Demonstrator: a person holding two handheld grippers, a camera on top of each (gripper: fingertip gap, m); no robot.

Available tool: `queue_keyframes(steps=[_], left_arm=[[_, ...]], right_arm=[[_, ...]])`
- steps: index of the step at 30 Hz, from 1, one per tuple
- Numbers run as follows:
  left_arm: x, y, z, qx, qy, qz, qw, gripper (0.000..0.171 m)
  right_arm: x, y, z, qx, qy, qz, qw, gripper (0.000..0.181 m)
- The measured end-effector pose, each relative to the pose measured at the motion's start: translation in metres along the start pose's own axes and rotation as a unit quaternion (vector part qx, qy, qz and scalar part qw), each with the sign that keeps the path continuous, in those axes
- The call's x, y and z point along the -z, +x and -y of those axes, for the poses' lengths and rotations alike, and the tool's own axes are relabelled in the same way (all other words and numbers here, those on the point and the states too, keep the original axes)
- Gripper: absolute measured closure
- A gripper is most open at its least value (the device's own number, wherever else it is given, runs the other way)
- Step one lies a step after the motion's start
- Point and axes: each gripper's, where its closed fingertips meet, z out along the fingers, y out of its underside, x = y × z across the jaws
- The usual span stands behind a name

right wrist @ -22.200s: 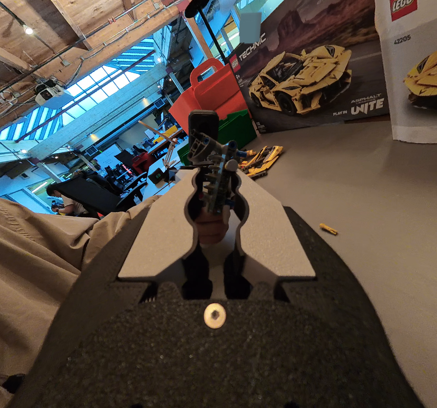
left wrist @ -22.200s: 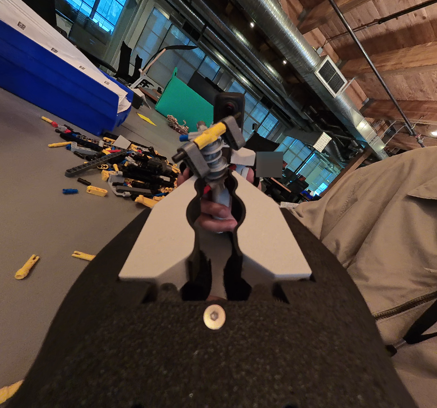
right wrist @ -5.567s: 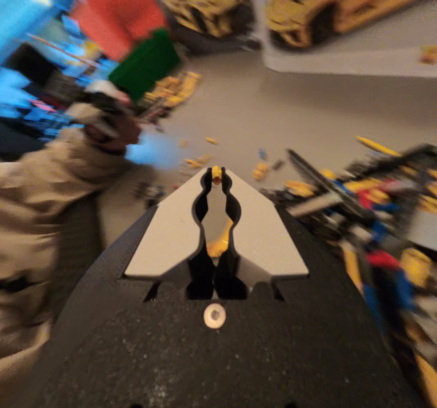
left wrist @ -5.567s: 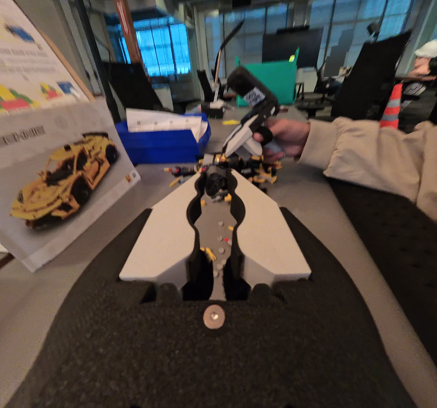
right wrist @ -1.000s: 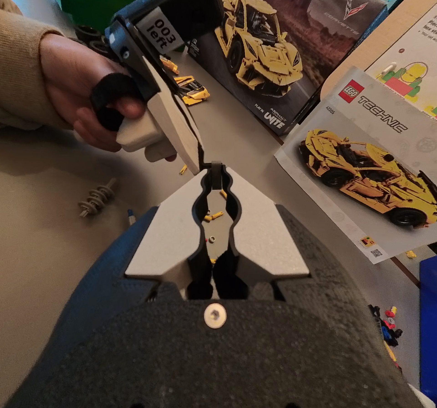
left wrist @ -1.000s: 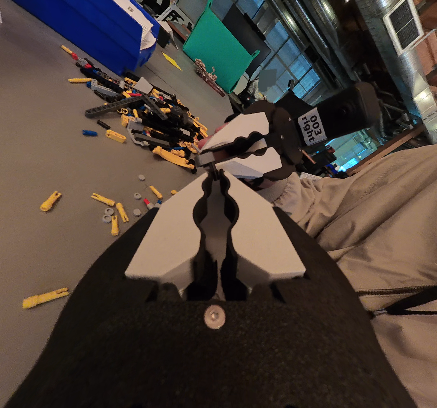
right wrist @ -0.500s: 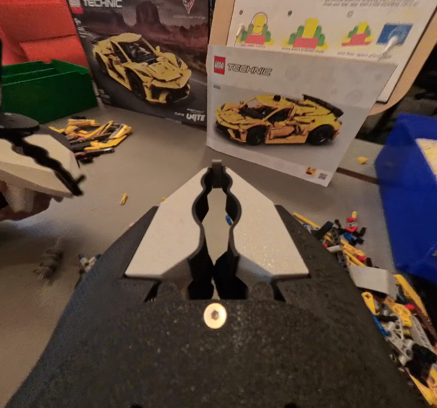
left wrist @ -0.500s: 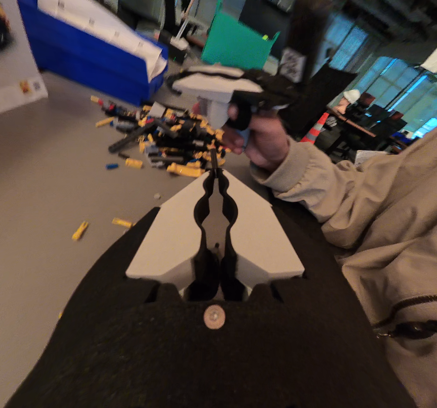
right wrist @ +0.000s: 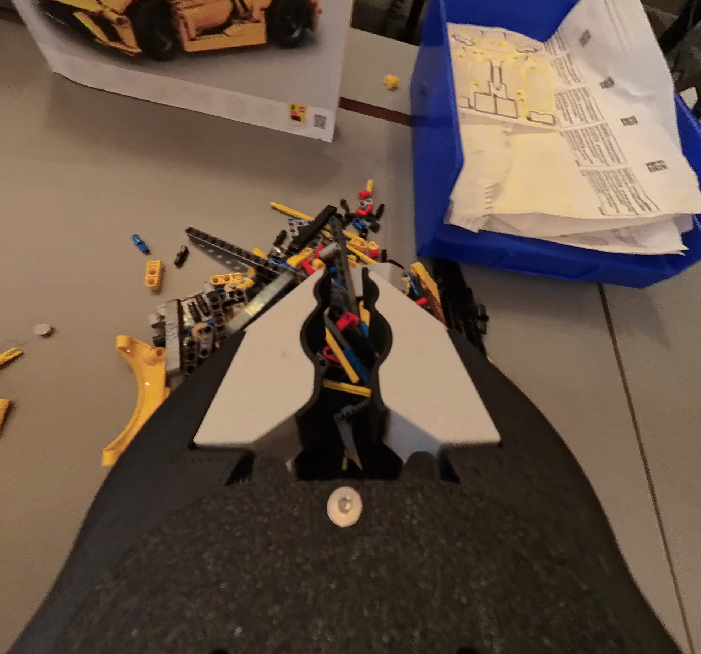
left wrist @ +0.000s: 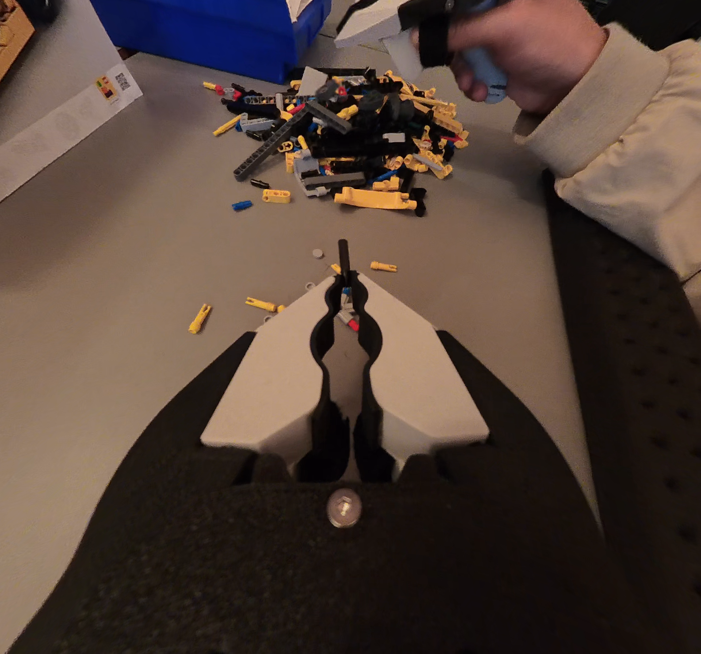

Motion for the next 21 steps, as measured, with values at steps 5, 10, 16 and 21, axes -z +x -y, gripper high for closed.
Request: queue_keyframes(steps=[5, 10, 16, 21], left_arm=[[0.001, -0.001, 0.001, -0.010, 0.000, 0.007, 1.000, 0.168], [0.009, 0.001, 0.022, -0.053, 0.062, 0.020, 0.996, 0.168], [0.012, 0.005, 0.028, -0.178, 0.067, 0.074, 0.979, 0.167], [0.008, 0.015, 0.025, -0.200, 0.054, 0.057, 0.977, 0.167]], right_arm=[[0.001, 0.012, -0.015, -0.049, -0.035, 0.035, 0.998, 0.152], [0.042, -0.099, 0.032, -0.027, 0.063, 0.313, 0.947, 0.145], [0.073, -0.238, 0.025, -0.081, -0.008, 0.563, 0.823, 0.140], [0.073, -0.248, 0.032, -0.131, 0.026, 0.574, 0.808, 0.179]])
